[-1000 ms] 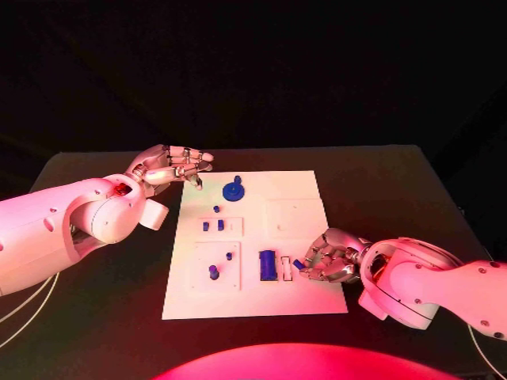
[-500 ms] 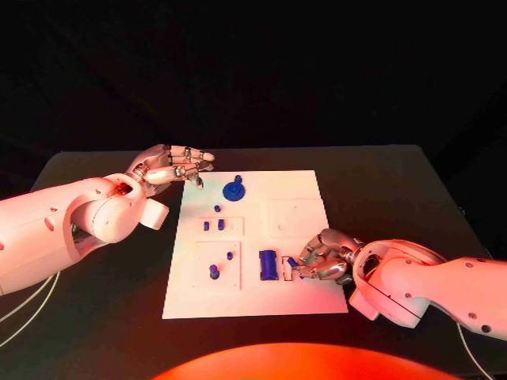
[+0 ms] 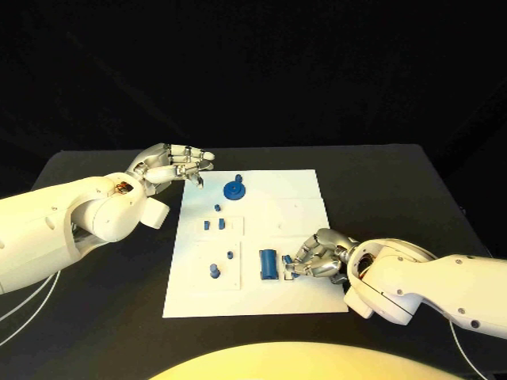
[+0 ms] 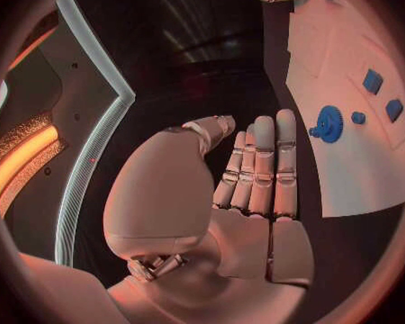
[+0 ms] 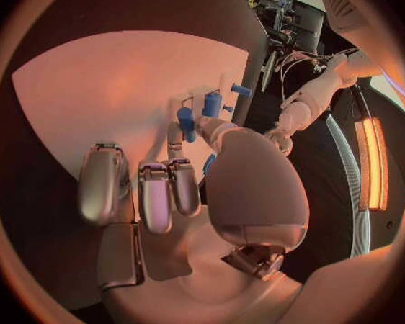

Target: Assemble the parts on the task board

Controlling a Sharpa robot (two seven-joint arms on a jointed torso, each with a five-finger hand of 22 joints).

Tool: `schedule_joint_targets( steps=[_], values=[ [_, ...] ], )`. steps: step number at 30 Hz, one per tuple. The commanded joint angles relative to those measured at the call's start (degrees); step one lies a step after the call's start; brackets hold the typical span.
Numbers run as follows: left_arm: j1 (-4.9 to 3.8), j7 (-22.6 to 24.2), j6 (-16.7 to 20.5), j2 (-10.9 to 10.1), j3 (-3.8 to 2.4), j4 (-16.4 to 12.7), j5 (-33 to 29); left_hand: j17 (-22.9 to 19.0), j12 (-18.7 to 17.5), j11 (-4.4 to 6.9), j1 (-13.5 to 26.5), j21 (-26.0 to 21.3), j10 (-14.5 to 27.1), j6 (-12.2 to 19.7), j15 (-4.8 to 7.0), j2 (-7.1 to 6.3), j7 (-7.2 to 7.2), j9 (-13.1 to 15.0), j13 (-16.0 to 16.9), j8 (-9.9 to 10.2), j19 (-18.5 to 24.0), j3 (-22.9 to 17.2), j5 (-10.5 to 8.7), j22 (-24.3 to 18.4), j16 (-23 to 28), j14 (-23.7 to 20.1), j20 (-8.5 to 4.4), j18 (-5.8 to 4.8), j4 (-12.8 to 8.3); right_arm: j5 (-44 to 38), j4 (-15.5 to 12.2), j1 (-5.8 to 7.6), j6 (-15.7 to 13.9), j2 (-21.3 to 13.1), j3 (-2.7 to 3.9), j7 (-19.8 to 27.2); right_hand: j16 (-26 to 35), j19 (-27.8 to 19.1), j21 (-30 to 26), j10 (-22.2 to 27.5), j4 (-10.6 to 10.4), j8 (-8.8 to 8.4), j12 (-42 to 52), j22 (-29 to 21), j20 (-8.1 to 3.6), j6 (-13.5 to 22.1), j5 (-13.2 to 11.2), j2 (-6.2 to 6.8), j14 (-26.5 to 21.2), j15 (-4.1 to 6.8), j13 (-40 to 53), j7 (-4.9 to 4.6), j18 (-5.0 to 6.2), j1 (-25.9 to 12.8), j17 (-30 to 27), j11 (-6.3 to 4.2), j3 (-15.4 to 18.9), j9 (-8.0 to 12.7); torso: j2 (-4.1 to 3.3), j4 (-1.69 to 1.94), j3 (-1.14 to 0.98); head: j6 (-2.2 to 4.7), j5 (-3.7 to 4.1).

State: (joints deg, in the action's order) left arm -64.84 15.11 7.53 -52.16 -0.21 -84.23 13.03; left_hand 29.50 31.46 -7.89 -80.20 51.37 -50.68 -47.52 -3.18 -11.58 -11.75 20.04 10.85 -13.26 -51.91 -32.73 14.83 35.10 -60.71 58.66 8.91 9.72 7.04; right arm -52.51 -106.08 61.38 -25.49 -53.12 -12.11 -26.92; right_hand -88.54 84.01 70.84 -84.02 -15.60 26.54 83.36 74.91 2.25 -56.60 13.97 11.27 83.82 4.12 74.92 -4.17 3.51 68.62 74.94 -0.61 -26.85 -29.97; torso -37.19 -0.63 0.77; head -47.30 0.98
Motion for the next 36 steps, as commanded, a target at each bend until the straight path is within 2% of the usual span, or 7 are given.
schedule_joint_targets(
  steps=[1, 13, 17, 23, 32, 36],
  values=[
    [-0.02, 0.3, -0.6, 0.0, -0.04, -0.2, -0.2, 0.1, 0.3, 0.08, 0.3, -0.2, 0.5, 0.3, -0.28, 0.18, 0.00, 0.0, 0.0, -0.3, -0.3, 0.0, 0.34, 0.0, -0.1, -0.2, -0.06, 0.88, 0.5, 0.0, 0.1, -0.09, 1.9, 0.2, -0.01, -0.3, -0.1, 1.3, -0.1, -2.4, -0.1, -0.14, 0.3, 10.6, -0.06, -0.3, -0.3, -0.01, 5.4, -0.18, 9.8, 0.20, -0.18, -1.0, 11.0, 0.28, 0.6, 0.1, 0.00, 0.00, -0.02, -0.05, 0.00],
    [-0.02, 0.2, -0.7, 0.0, -0.04, -0.2, -0.2, 0.1, 0.3, 0.07, 0.3, -0.3, 0.5, 0.3, -0.29, 0.18, -0.01, 0.0, -0.1, -0.3, -0.3, 0.0, 0.34, -0.1, -0.1, -0.2, -0.05, 0.88, 0.5, -0.3, -0.1, -0.10, 2.5, 0.3, -0.01, -0.1, -0.1, 1.3, -0.2, -2.5, -0.7, -0.19, 0.5, 10.6, -0.02, -0.5, -0.4, 0.40, 5.3, -0.23, 9.9, 0.16, -0.17, -3.0, 10.9, 0.33, 2.9, 0.0, 0.03, 0.00, -0.02, -0.14, -0.05],
    [-0.02, 0.2, -0.7, 0.0, -0.04, -0.1, -0.2, 0.1, 0.3, 0.06, 0.4, -0.3, 0.5, 0.3, -0.30, 0.19, -0.02, 0.0, -0.1, -0.3, -0.3, 0.0, 0.34, -0.1, -0.1, -0.2, -0.05, 0.87, 0.6, -0.6, -0.2, -0.10, 2.3, 0.2, -0.01, 0.2, -0.1, 1.2, -0.3, -2.5, -1.0, -0.27, 0.5, 10.6, 0.02, -0.6, -0.6, 1.00, 5.4, -0.29, 10.0, 0.08, -0.16, -5.2, 11.0, 0.41, 5.0, 0.0, 0.02, -0.01, -0.03, -0.10, -0.08],
    [-0.02, 0.2, -0.7, 0.0, -0.04, -0.1, -0.2, 0.1, 0.4, 0.04, 0.5, -0.4, 0.5, 0.3, -0.32, 0.26, -0.03, 0.0, -0.1, -0.4, -0.4, 0.0, 0.34, -0.2, -0.1, -0.2, -0.03, 0.86, 0.8, -0.8, -0.3, -0.10, 1.9, 0.2, -0.01, 0.8, -0.1, 1.3, -0.2, -2.5, -1.1, -0.43, 0.5, 10.6, -0.02, -0.7, -0.4, 0.59, 5.4, -0.19, 10.0, 0.28, -0.16, -8.4, 11.0, 0.27, 8.3, 0.0, -0.01, 0.01, -0.03, -0.08, -0.13],
    [-0.02, 0.1, -0.6, -0.1, -0.04, 0.0, -0.2, 0.1, 0.4, 0.04, 0.6, -0.4, 0.6, 0.3, -0.33, 0.32, -0.03, 0.0, -0.1, -0.4, -0.4, 0.0, 0.35, -0.2, -0.1, -0.2, -0.02, 0.86, 0.9, -1.5, -0.5, -0.10, 2.1, -0.2, 0.00, 1.2, -0.2, 1.3, -0.2, -2.5, -1.1, -0.43, 0.5, 10.6, -0.03, -0.7, -0.4, 0.57, 5.4, -0.17, 10.0, 0.32, -0.16, -8.6, 11.1, 0.24, 8.8, 0.0, 0.02, 0.01, -0.02, -0.17, -0.14],
    [-0.02, 0.1, -0.6, -0.1, -0.04, 0.0, -0.2, 0.1, 0.4, 0.04, 0.6, -0.4, 0.6, 0.3, -0.33, 0.32, -0.03, 0.0, -0.1, -0.4, -0.4, 0.0, 0.35, -0.2, -0.1, -0.2, -0.02, 0.86, 0.9, -1.8, -0.7, -0.10, 3.2, -0.8, 0.00, 1.5, -0.1, 1.3, -0.1, -2.6, -0.3, -0.50, 0.5, 10.6, -0.10, -0.7, -0.2, 0.64, 5.4, -0.10, 10.1, 0.38, -0.17, -6.2, 11.0, 0.16, 9.3, 0.0, 0.02, 0.03, -0.01, -0.14, -0.25]
  ],
)
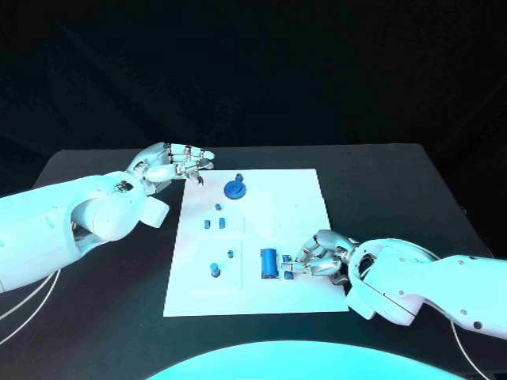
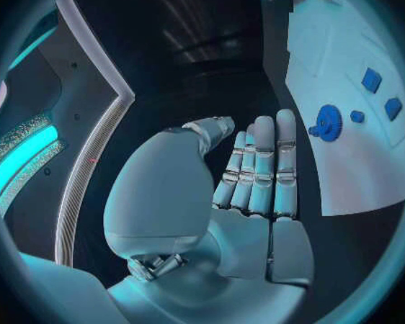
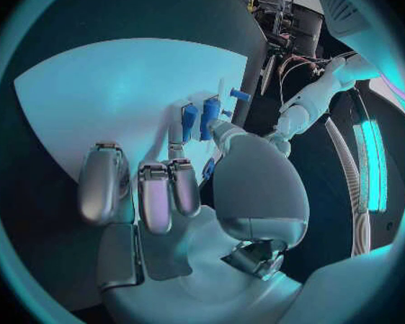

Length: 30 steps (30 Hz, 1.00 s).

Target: Assemble the parts on the task board

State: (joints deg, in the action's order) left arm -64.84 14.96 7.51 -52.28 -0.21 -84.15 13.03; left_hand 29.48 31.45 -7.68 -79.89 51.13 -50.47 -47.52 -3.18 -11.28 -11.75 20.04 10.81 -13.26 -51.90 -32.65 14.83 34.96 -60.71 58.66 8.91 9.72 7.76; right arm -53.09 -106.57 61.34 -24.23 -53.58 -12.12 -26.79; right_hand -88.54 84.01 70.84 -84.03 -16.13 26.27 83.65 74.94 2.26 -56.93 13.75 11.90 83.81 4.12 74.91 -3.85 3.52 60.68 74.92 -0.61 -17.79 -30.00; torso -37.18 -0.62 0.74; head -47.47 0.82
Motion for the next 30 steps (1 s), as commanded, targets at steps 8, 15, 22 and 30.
schedule_joint_targets(
  steps=[8, 15, 22, 30],
  values=[
    [-0.02, 0.2, -0.5, -0.1, -0.04, -0.1, -0.2, 0.1, 0.4, -0.17, 0.3, -0.2, 0.4, 0.3, -0.33, 0.01, -0.03, 0.0, -0.1, -0.4, -0.4, -0.1, 0.35, -0.1, -0.1, -0.2, -0.01, 0.86, 0.2, -1.5, -0.7, -0.07, 4.8, -1.5, 0.00, 2.0, -0.2, 1.3, -0.1, -2.6, 0.8, -0.38, 0.2, 10.6, -0.10, -0.3, 0.0, -0.04, 5.4, -0.11, 10.1, 0.01, -0.19, 4.3, 11.1, 0.18, 0.7, 0.1, 0.00, -0.07, 0.02, 0.00, -0.24],
    [-0.02, 0.2, -0.5, -0.1, -0.04, -0.1, -0.2, 0.1, 0.4, -0.17, 0.3, -0.2, 0.4, 0.3, -0.33, 0.01, -0.03, 0.0, -0.1, -0.4, -0.4, -0.1, 0.35, -0.1, -0.1, -0.2, -0.01, 0.86, 0.2, -1.5, -1.0, -0.08, 5.4, -2.1, -0.01, 2.2, -0.2, 1.3, -0.1, -2.6, 0.8, -0.38, 0.2, 10.6, -0.10, -0.3, 0.0, -0.04, 5.4, -0.11, 10.1, 0.01, -0.19, 4.3, 11.1, 0.18, 0.7, 0.1, -0.02, -0.01, -0.01, 0.00, -0.19],
    [-0.02, 0.2, -0.5, -0.1, -0.04, 0.0, -0.2, 0.1, 0.4, -0.17, 0.3, -0.2, 0.4, 0.3, -0.33, 0.01, -0.03, 0.0, -0.1, -0.4, -0.4, -0.1, 0.35, -0.1, -0.1, -0.2, -0.01, 0.86, 0.2, -1.5, -0.9, -0.10, 6.1, -2.2, -0.01, 2.1, -0.2, 1.3, 0.0, -2.6, 0.8, -0.39, 0.4, 10.6, -0.10, -0.4, 0.0, -0.12, 5.4, -0.11, 10.2, 0.00, -0.21, 4.5, 11.2, 0.19, 0.7, 0.1, -0.04, 0.03, 0.01, -0.07, -0.20],
    [-0.02, 0.2, -0.5, -0.1, -0.04, 0.0, -0.2, 0.1, 0.4, -0.17, 0.3, -0.2, 0.4, 0.3, -0.33, 0.01, -0.03, 0.0, -0.1, -0.4, -0.4, -0.1, 0.35, -0.1, -0.1, -0.2, -0.01, 0.86, 0.2, -1.7, -0.4, -0.11, 5.5, -1.7, -0.01, 1.7, -0.2, 1.3, 0.0, -2.6, 0.9, -0.44, 0.4, 10.6, -0.10, -0.4, 0.1, -0.46, 5.4, -0.10, 10.2, 0.04, -0.21, 5.6, 11.2, 0.16, 0.7, 0.1, -0.02, 0.00, 0.02, -0.15, -0.18]
  ],
)
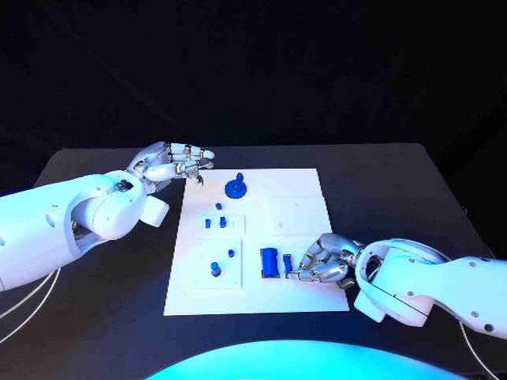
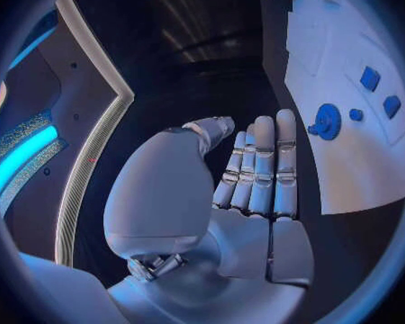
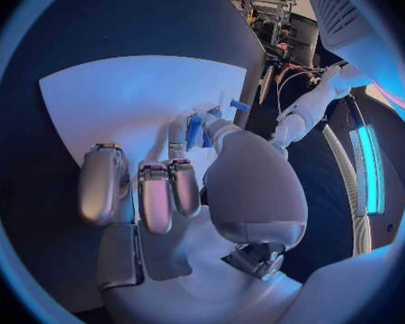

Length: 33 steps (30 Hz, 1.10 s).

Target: Assemble the parts on the task board

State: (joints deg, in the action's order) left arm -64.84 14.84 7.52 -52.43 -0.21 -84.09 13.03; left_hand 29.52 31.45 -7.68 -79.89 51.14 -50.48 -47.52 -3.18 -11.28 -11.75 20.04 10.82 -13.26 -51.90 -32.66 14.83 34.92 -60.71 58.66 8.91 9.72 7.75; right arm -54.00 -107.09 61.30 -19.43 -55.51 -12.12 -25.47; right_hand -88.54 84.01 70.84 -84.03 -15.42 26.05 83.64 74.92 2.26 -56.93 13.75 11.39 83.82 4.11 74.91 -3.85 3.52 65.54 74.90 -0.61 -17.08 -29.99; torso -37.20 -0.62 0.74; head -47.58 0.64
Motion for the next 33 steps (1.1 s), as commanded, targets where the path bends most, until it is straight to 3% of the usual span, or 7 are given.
schedule_joint_targets(
  steps=[1, 15, 33],
  values=[
    [-0.02, 0.3, -0.5, 0.1, -0.04, -0.1, -0.2, 0.1, 0.4, -0.17, 0.3, -0.2, 0.4, 0.3, -0.33, 0.01, -0.03, 0.0, -0.1, -0.4, -0.4, -0.1, 0.35, -0.1, -0.1, -0.2, -0.01, 0.86, 0.2, -0.8, 0.2, -0.07, 0.3, 0.4, -0.01, 0.3, -0.2, 1.3, 0.0, -2.6, 0.1, -0.23, 0.4, 10.7, -0.11, -0.5, 0.1, -0.20, 5.4, -0.10, 10.3, 0.02, -0.21, 0.8, 11.2, 0.16, 0.0, 0.1, 0.00, 0.02, 0.01, -0.03, 0.02],
    [-0.02, 0.2, -0.5, 0.1, -0.03, -0.1, -0.2, 0.1, 0.5, -0.15, 0.3, -0.4, 0.4, 0.3, -0.33, 0.10, -0.01, 0.0, -0.1, -0.4, -0.5, -0.1, 0.37, -0.2, -0.1, -0.2, 0.01, 0.87, 0.4, -2.2, 3.0, -0.27, 0.5, 2.6, 0.00, -1.0, -0.2, 1.3, 0.0, -2.7, 0.1, -0.29, 0.5, 10.7, -0.16, -0.7, 0.1, -1.31, 5.4, -0.01, 10.4, 0.20, -0.20, 2.5, 11.2, 0.03, -0.1, 0.2, -0.01, 0.00, 0.00, -0.09, -0.16],
    [-0.01, 0.1, -0.6, 0.2, -0.03, 0.0, -0.2, 0.1, 0.5, -0.14, 0.3, -0.5, 0.4, 0.3, -0.32, 0.21, 0.00, 0.0, -0.1, -0.5, -0.6, -0.2, 0.39, -0.3, -0.1, -0.2, 0.01, 0.87, 0.5, -4.0, 3.6, -0.40, 0.2, 3.0, 0.00, -1.0, -0.2, 1.3, 0.1, -2.8, 1.2, -0.38, 0.6, 10.7, -0.26, -0.8, 0.1, -1.46, 5.4, 0.12, 10.5, 0.35, -0.21, 5.2, 11.2, -0.11, -0.5, 0.2, 0.03, 0.02, 0.02, -0.18, -0.04]
  ],
)
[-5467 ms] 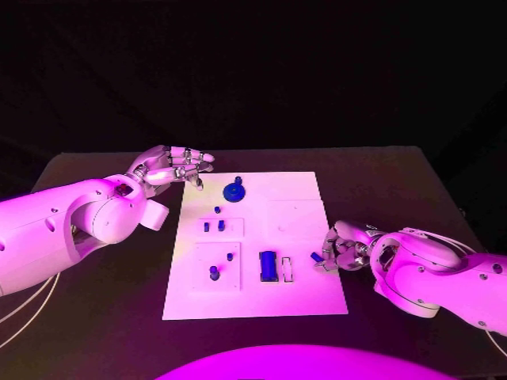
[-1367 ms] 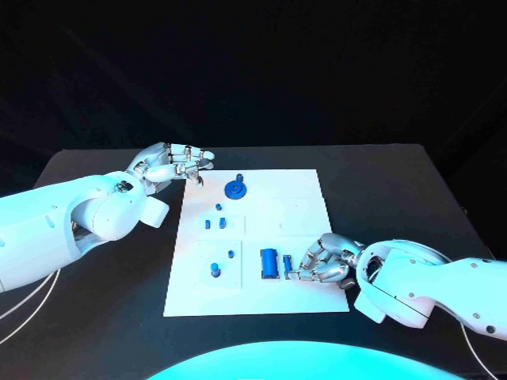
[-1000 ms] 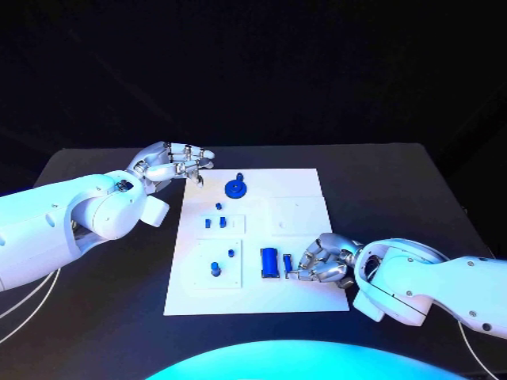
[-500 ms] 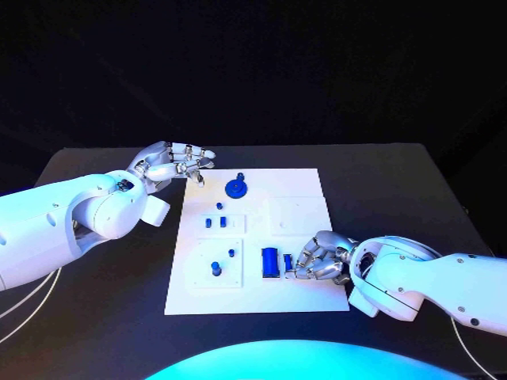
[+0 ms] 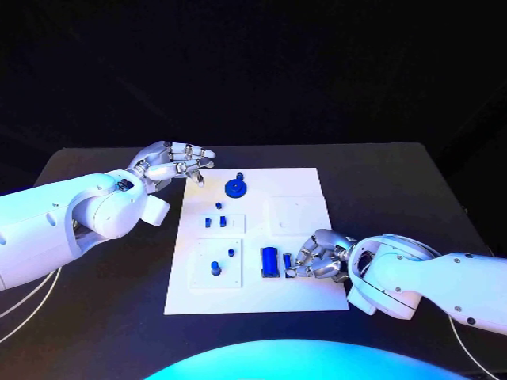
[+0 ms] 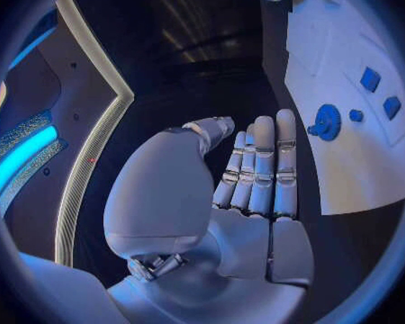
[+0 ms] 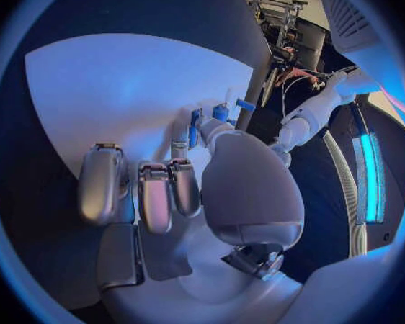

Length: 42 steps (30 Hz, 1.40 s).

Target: Assemble the parts on the task board

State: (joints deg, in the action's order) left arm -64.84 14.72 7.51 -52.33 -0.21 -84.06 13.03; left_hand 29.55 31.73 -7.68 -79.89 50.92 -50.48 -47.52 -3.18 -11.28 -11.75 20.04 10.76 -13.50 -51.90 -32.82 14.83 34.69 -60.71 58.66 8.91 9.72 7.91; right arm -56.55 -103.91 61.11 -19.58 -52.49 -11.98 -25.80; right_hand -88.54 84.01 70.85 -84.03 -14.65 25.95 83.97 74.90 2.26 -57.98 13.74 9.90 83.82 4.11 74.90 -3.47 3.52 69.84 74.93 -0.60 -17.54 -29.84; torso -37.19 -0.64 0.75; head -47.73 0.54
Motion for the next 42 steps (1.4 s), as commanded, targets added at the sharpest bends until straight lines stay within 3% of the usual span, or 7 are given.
schedule_joint_targets(
  steps=[1, 15, 26, 31, 34, 39, 42],
  values=[
    [-0.02, 0.2, -0.6, 0.1, -0.03, -0.1, -0.2, 0.0, 0.2, -0.14, 0.3, -0.3, 0.4, 0.3, -0.32, 0.21, 0.00, 0.0, -0.1, -0.2, -0.6, 0.0, 0.39, -0.1, -0.1, -0.2, 0.01, 0.87, 0.4, -1.5, 0.4, -0.21, 0.4, 0.0, -0.13, -0.6, -0.2, 1.3, 0.1, -2.8, 0.6, -0.30, 0.3, 10.7, -0.27, 0.3, 0.2, 0.00, 5.4, 0.14, 10.5, -0.02, -0.22, 1.3, 11.2, -0.12, -0.2, 0.1, 0.02, 0.04, 0.02, -0.03, 0.06],
    [0.00, 0.4, -0.5, 0.2, -0.03, -0.1, -0.3, 0.1, 0.3, -0.14, 0.3, -0.3, 0.4, 0.3, -0.32, 0.29, 0.00, 0.0, -0.1, -0.2, -0.6, 0.0, 0.39, -0.1, -0.1, -0.2, 0.01, 0.87, 0.4, 0.6, -0.1, 0.03, -1.7, -0.8, -0.03, 3.4, -0.1, 1.2, -0.6, -2.5, -0.5, -0.66, -0.2, 10.5, -0.22, 0.3, 0.1, 0.91, 5.3, 0.00, 10.2, -0.29, -0.12, 1.0, 10.9, 0.09, -0.1, 0.3, 0.20, -0.14, 0.08, 0.37, 0.06],
    [0.05, 2.7, 0.5, 0.8, 0.01, 0.9, -3.2, 0.1, 0.3, -0.15, 0.5, -0.6, 0.5, 0.4, -0.35, 0.01, 0.03, 0.0, -0.1, -0.3, -0.7, 0.1, 0.30, -0.3, -0.2, -0.3, 0.03, 0.86, 0.6, 18.7, 6.0, 4.84, -3.7, -1.0, 0.41, 26.2, 1.4, -1.0, -8.3, -0.1, -0.8, -4.20, -3.6, 8.7, 1.14, 5.4, 0.3, 1.77, 4.5, -1.75, 7.6, -2.80, 1.03, 3.0, 7.3, 2.23, 0.3, 1.6, 1.40, -0.43, 0.78, 1.69, 0.26],
    [0.30, 6.2, 3.0, 1.5, 0.03, 2.1, -5.6, -0.1, 0.9, -0.18, 1.5, -3.1, 0.8, 0.8, -0.72, -0.94, 0.18, 0.1, -0.2, -0.6, 0.4, 2.1, -0.02, -1.7, 0.4, -2.8, 0.45, 0.75, 2.0, 28.4, 11.9, 6.77, -4.5, 0.7, 0.81, 34.9, 5.1, -5.2, -21.5, 5.6, -0.1, -5.26, -11.5, 5.3, 2.05, 7.1, 0.2, 1.78, 2.2, -2.56, 1.5, -3.76, 3.03, 4.5, -0.5, 3.13, 0.1, 1.8, 2.07, -0.57, 1.18, 2.63, 0.14],
    [0.44, 9.0, 5.0, 2.4, 0.03, 3.5, -7.8, -2.7, 0.9, -0.77, 0.9, -9.3, 1.8, 1.4, -1.93, -1.21, -0.08, 0.3, -0.6, -1.1, 4.5, 3.6, -0.11, -5.2, 5.5, -9.9, 1.62, 0.50, 3.0, 34.0, 17.0, 7.54, -4.4, 2.7, 1.12, 39.5, 15.7, -14.8, -48.1, 18.9, 0.8, -5.21, -29.3, -3.1, 3.18, 9.1, 0.1, 1.70, -4.8, -3.57, -12.9, -4.74, 6.50, 5.9, -17.3, 3.90, -1.1, 1.4, 2.49, -0.69, 1.30, 4.07, -0.03],
    [0.65, 12.8, 8.2, 3.9, 0.03, 5.7, -11.6, -6.4, -1.4, -1.32, -0.5, -15.4, 2.4, 1.0, -2.92, -0.91, 0.08, 0.6, -2.6, -2.1, 5.8, 4.0, 0.07, -9.0, 11.5, -12.7, 2.97, 0.66, 3.6, 38.5, 23.8, 8.02, -3.7, 5.6, 1.48, 43.9, 29.8, -18.5, -54.7, 27.5, 1.3, -4.75, -39.9, -7.5, 4.19, 10.7, 0.2, 1.66, -14.6, -4.54, -22.8, -5.65, 6.80, 7.1, -35.5, 5.05, -3.0, 1.5, 3.09, -0.58, 1.35, 5.39, -0.41],
    [0.87, 14.4, 9.4, 5.1, 0.03, 7.4, -13.5, -10.8, -5.6, -2.05, -1.5, -22.5, 1.9, 0.9, -3.97, -1.17, 0.82, 0.6, -5.6, -2.5, 6.6, 4.1, 0.07, -13.6, 20.7, -13.1, 4.57, 0.69, 4.2, 41.2, 28.2, 8.15, -3.3, 7.7, 1.72, 46.3, 35.0, -20.9, -58.4, 29.9, 1.4, -4.41, -43.7, -10.9, 5.01, 11.4, 0.2, 1.96, -17.8, -5.30, -27.5, -6.12, 6.73, 7.5, -38.6, 5.64, -4.7, 2.0, 3.49, -0.59, 1.21, 6.70, -0.65]
  ],
)
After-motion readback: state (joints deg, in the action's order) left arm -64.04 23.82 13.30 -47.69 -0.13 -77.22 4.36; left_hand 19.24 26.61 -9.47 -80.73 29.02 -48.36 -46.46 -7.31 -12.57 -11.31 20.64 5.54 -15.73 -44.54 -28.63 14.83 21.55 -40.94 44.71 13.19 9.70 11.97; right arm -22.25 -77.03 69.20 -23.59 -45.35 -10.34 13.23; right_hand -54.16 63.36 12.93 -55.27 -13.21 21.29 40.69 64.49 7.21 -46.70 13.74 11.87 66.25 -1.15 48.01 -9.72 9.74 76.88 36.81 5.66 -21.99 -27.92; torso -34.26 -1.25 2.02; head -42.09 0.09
